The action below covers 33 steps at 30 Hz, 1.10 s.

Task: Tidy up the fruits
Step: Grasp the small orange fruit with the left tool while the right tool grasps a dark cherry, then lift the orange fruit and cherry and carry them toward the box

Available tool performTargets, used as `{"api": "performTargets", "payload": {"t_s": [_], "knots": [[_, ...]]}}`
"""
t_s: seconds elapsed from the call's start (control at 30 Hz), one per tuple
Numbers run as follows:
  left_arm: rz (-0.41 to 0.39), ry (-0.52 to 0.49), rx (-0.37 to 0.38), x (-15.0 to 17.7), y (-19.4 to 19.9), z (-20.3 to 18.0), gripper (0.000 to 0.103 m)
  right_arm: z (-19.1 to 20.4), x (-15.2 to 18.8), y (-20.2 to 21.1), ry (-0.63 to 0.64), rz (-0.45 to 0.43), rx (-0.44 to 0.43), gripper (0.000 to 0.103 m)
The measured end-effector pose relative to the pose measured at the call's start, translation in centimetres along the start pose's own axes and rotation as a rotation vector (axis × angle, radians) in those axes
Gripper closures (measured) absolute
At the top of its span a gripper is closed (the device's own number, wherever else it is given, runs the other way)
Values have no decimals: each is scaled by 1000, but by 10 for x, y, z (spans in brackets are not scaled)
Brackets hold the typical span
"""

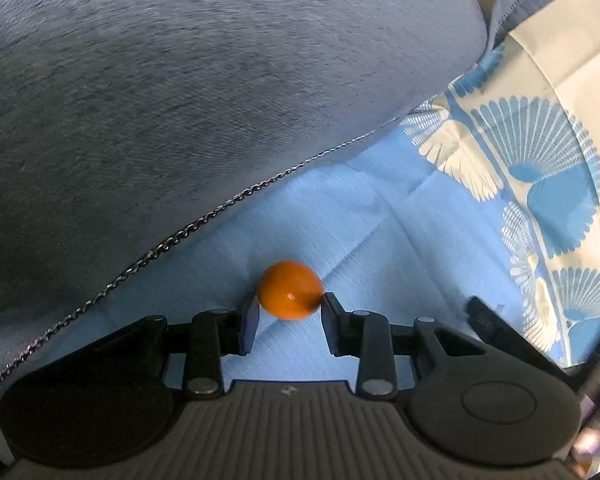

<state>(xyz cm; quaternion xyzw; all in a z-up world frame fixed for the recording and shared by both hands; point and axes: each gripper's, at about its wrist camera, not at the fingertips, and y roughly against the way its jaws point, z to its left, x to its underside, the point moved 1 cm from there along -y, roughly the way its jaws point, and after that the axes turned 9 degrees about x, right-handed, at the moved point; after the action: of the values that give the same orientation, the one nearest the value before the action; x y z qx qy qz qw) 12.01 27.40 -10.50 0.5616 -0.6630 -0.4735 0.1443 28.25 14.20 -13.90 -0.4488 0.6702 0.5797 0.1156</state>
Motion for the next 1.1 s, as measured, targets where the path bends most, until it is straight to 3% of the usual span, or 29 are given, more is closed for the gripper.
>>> {"api": "performTargets", "payload": {"t_s": [0.13, 0.33, 0.4, 0.57, 0.63, 0.77, 0.83, 0.93, 1.0, 1.1], "knots": [[3, -51, 3, 2, -3, -8, 66, -10, 6, 47, -14, -63, -22, 78], [60, -205, 101, 13, 1, -27, 68, -39, 29, 145, -87, -189, -93, 78], [55, -279, 151, 19, 10, -36, 90, -62, 43, 175, -118, -233, -121, 78], [38, -443, 197, 40, 27, -55, 90, -107, 88, 227, -188, -288, -195, 78], [43, -438, 176, 40, 27, -52, 90, -115, 108, 237, -192, -291, -223, 78], [86, -267, 207, 22, 24, -27, 88, -110, 144, 243, -204, -269, -259, 78], [127, -270, 223, 22, 23, -27, 83, -101, 161, 240, -188, -251, -265, 78], [150, -412, 270, 34, 17, -51, 75, -86, 174, 228, -159, -177, -269, 78], [159, -528, 304, 46, 16, -68, 64, -75, 178, 222, -121, -148, -280, 78], [176, -698, 325, 63, 5, -91, 61, -61, 182, 213, -59, -117, -271, 78]]}}
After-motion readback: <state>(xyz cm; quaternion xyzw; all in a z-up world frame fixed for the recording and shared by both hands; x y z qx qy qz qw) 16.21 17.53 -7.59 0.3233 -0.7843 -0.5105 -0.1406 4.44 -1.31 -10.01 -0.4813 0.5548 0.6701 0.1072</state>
